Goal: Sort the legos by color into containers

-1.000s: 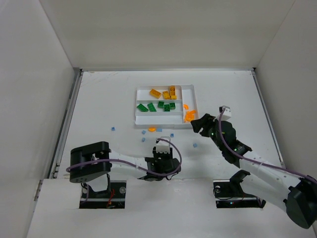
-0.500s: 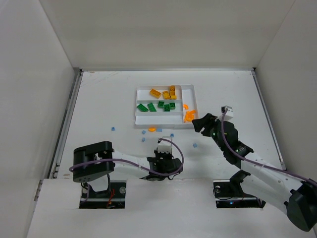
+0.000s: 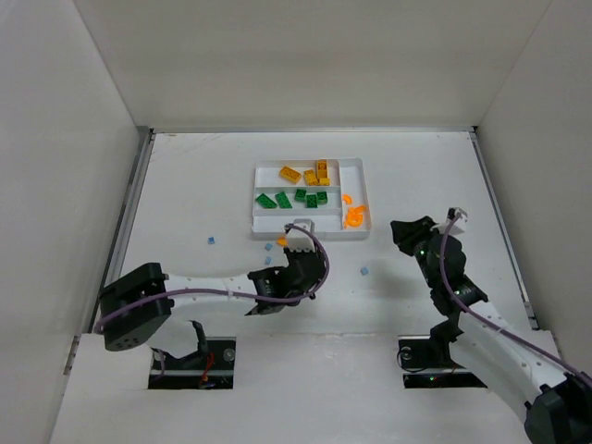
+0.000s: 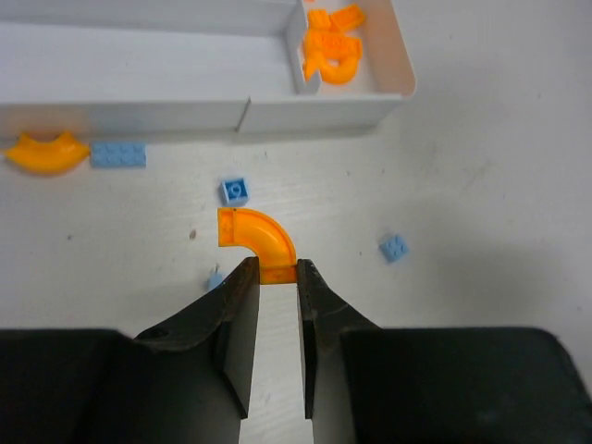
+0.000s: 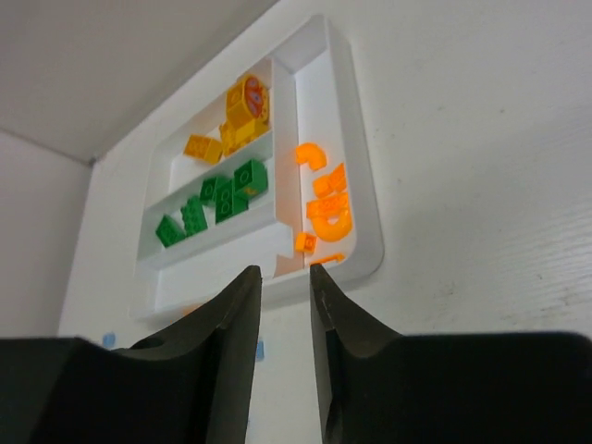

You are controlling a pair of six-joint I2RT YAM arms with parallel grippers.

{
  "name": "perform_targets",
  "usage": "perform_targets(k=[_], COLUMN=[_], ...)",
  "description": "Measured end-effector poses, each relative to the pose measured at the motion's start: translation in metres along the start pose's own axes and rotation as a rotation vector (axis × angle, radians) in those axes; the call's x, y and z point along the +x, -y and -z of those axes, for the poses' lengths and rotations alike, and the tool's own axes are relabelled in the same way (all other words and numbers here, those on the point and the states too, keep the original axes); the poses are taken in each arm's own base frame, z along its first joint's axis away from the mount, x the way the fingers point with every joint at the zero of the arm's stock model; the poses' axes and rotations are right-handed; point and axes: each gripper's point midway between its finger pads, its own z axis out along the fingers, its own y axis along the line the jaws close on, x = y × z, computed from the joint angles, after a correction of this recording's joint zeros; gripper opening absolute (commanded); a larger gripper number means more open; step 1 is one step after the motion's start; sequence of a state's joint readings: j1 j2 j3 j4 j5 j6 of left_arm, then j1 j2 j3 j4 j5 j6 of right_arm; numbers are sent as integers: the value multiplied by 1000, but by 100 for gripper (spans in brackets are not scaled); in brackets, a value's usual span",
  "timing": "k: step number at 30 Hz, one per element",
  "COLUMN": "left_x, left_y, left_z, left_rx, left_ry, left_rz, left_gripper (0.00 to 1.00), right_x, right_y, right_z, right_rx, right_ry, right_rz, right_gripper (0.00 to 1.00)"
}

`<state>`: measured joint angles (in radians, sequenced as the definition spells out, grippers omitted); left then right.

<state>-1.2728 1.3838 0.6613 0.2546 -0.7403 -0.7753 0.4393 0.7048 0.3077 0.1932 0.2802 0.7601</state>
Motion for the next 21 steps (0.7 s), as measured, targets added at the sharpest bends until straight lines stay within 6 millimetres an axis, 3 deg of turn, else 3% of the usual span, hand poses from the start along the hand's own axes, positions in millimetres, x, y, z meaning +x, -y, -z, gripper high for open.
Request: perform_targets(k=[4,11,17,21], left_x=[-29,-61,-52,-37], left_y=[3,58,76,69], left_z=[-32,-99,-149,-167], left_rx=[21,125,134,104], left_ry=[26,27,2,-29], left_rz=[39,47,5,-19], left_gripper=[13,13,20,37], right_x=[-17,-15,-13,-17], right_y=[18,22,22,19], right_z=[1,-1,-1,1], right_rx=[44,48,47,35], right_ry=[60,44,36,47], right_rz=[-52,-73,-72,-75], right_gripper=[29,35,36,37])
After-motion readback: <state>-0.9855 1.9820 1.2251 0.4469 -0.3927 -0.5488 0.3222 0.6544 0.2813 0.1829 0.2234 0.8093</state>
